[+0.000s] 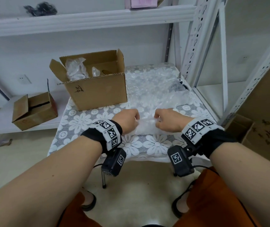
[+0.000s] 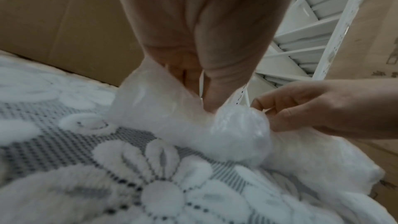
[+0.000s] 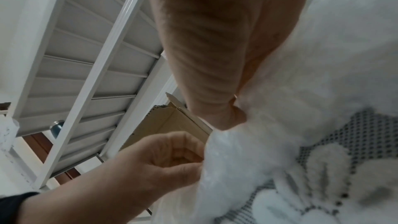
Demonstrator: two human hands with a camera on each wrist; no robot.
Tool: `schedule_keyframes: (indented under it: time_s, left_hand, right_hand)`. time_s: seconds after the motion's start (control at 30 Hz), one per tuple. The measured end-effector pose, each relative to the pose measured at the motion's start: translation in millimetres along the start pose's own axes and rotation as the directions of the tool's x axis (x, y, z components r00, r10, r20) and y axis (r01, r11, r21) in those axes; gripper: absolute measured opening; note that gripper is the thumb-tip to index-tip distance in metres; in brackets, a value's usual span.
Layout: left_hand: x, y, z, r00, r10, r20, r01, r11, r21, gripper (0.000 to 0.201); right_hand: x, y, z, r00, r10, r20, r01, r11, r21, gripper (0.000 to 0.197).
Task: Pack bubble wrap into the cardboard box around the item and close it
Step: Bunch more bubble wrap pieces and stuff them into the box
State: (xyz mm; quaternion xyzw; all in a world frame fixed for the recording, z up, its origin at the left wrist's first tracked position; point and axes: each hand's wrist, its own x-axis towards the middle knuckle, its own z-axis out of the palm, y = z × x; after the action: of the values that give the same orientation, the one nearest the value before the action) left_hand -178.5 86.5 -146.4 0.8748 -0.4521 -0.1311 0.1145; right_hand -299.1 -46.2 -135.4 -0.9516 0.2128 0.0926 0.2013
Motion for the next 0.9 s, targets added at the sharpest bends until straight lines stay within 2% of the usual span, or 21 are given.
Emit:
schedule_keyframes:
  time_s: [0.1, 0.13, 0.2, 0.27, 0.33, 0.4, 0.43, 0.5, 0.6, 0.7, 0.8, 0.9]
  left_hand:
    - [-3, -2, 3, 0.966, 0.119, -0.231, -0.104, 0.992, 0.073, 0.017]
    - [-4, -1, 4, 0.954, 0.153, -0.258, -0.138, 0.988, 0.076, 0.019]
    - [-6, 3, 7, 0.966, 0.159, -0.202, -0.161, 0.987, 0.006, 0.024]
    - [-7, 4, 11, 0.99, 0.124, -0.073, -0.128, 0.991, -0.047, 0.035]
    - [-8, 2, 16, 0.993, 0.117, 0.031, -0.117, 0.993, 0.011, 0.053]
    - [-7, 0, 20, 0.993, 0.111, 0.045, -0.114, 0.99, 0.08, 0.061]
    - [-6, -1, 21, 0.994, 0.106, 0.029, -0.109, 0.989, 0.103, 0.06]
    - [-4, 0, 24, 0.994, 0.106, -0.008, -0.103, 0.984, 0.148, 0.056]
    - [-3, 4, 28, 0.993, 0.1, -0.06, -0.085, 0.973, 0.215, 0.045]
    - [0, 6, 26, 0.994, 0.055, -0.09, -0.028, 0.96, 0.279, 0.026]
    - [3, 4, 18, 0.995, -0.029, -0.093, 0.048, 0.978, 0.202, 0.019]
    - [4, -1, 12, 0.982, -0.122, -0.142, 0.115, 0.992, -0.059, 0.021]
  right_hand:
    - [6, 6, 6, 1.0, 0.012, -0.013, -0.012, 1.0, 0.01, 0.034]
    - [8, 7, 7, 1.0, 0.012, -0.027, -0.012, 1.0, 0.002, 0.033]
    - [10, 9, 10, 0.996, 0.007, -0.088, -0.01, 0.999, -0.034, 0.032]
    - [10, 12, 11, 0.978, 0.001, -0.209, -0.016, 0.997, -0.071, 0.031]
    - [9, 14, 11, 0.938, -0.016, -0.346, -0.021, 0.994, -0.103, 0.029]
    - [7, 13, 10, 0.915, -0.051, -0.401, -0.012, 0.988, -0.153, 0.022]
    - [6, 12, 10, 0.923, -0.058, -0.38, -0.004, 0.987, -0.162, 0.017]
    - [3, 9, 9, 0.967, -0.015, -0.253, -0.016, 0.992, -0.121, 0.017]
    - [-1, 8, 6, 0.996, 0.061, -0.07, -0.068, 0.992, -0.103, 0.047]
    - [-3, 11, 8, 0.989, 0.109, -0.103, -0.126, 0.976, -0.18, 0.07]
    - [-3, 18, 10, 0.982, 0.131, -0.139, -0.161, 0.96, -0.23, 0.061]
    - [-4, 17, 8, 0.979, 0.163, -0.127, -0.184, 0.965, -0.187, 0.035]
